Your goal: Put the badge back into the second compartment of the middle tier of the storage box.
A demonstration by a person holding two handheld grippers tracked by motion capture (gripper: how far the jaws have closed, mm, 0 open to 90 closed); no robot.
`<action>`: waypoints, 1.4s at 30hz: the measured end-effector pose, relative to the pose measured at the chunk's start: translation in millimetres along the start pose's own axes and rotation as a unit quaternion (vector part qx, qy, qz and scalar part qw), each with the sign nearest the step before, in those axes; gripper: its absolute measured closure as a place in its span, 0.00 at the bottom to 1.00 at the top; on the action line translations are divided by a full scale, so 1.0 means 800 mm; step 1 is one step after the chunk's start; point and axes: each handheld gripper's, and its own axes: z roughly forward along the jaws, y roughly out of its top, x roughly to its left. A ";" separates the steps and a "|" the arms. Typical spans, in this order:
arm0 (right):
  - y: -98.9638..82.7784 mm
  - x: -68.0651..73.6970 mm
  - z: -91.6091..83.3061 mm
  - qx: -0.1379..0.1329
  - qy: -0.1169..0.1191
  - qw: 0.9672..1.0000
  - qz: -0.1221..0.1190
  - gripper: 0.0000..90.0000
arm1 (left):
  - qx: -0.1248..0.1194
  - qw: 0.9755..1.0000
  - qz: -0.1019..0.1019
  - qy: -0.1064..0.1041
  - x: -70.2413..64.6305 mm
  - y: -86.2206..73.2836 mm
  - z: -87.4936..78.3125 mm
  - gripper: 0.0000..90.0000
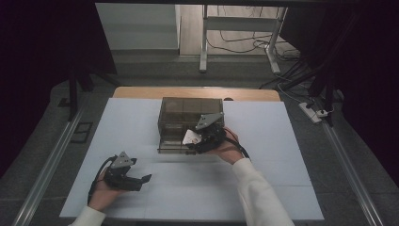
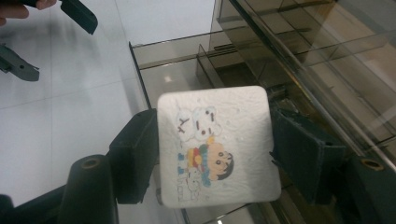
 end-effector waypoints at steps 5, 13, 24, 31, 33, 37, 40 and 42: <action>0.001 0.003 -0.002 -0.005 -0.007 1.000 0.001 0.31 | 0.000 1.000 0.000 0.000 0.000 0.000 0.000 0.13; 0.000 0.005 -0.010 -0.017 -0.007 1.000 0.011 0.30 | 0.001 1.000 0.000 0.001 0.000 0.000 0.000 0.13; -0.012 0.006 -0.021 -0.027 -0.021 0.999 0.022 0.31 | -0.001 1.000 0.000 0.001 0.000 0.000 0.000 0.13; -0.023 0.003 -0.034 -0.033 -0.037 0.998 0.033 0.31 | 0.000 1.000 -0.001 0.002 -0.001 0.000 0.000 0.13; -0.027 0.002 -0.038 -0.039 -0.041 0.998 0.037 0.31 | 0.001 1.000 0.000 0.002 -0.001 0.000 0.000 0.13; -0.034 0.003 -0.048 -0.043 -0.046 0.997 0.043 0.31 | 0.000 1.000 -0.001 0.002 -0.001 0.000 0.000 0.13; -0.038 0.006 -0.055 -0.045 -0.050 0.997 0.042 0.30 | 0.000 1.000 -0.001 0.002 0.000 0.000 0.000 0.13; -0.042 0.008 -0.061 -0.047 -0.054 0.997 0.040 0.30 | 0.000 1.000 -0.001 0.002 0.000 0.000 0.000 0.13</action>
